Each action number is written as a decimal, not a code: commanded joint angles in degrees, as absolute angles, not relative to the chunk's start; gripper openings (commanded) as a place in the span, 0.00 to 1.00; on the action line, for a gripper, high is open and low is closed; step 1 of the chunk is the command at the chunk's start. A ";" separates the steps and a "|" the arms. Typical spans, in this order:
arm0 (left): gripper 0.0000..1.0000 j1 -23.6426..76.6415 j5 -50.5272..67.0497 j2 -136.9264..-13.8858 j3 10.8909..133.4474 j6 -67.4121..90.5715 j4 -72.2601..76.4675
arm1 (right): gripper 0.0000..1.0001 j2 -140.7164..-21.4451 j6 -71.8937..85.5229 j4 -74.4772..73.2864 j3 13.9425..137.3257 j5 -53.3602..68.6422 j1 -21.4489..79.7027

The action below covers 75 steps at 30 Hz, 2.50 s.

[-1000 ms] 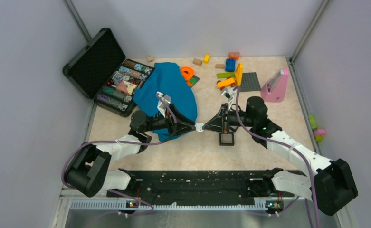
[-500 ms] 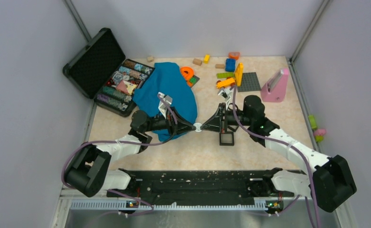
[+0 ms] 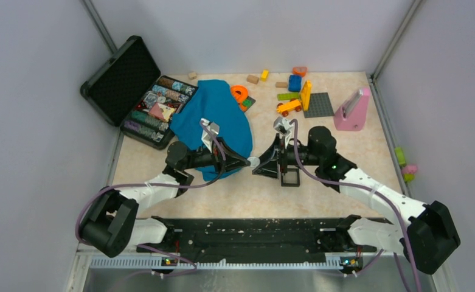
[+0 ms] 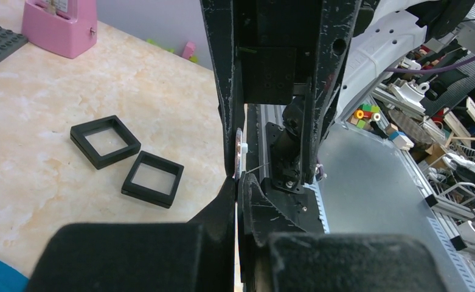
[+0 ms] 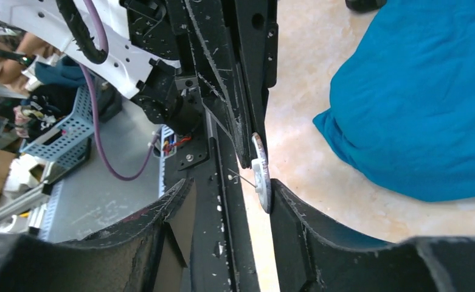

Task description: Remove the brooch from the garment

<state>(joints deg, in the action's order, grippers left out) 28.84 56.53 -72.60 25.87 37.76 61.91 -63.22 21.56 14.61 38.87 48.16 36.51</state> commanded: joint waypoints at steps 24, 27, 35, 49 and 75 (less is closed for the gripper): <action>0.00 28.98 56.73 -69.30 23.83 38.90 69.54 | 0.40 -57.85 12.57 29.72 32.23 33.59 43.59; 0.00 29.00 56.47 -69.14 23.80 38.51 69.03 | 0.34 -57.78 13.73 31.27 31.59 32.33 43.59; 0.00 28.99 56.47 -68.82 23.57 38.28 69.17 | 0.24 -57.42 14.40 32.00 30.95 31.32 43.59; 0.00 29.17 57.09 -68.76 23.15 37.94 70.64 | 0.14 -57.75 17.53 30.69 32.13 28.59 43.59; 0.00 30.68 55.32 -66.39 23.82 32.97 63.14 | 0.26 -57.62 17.32 26.45 33.40 32.17 43.59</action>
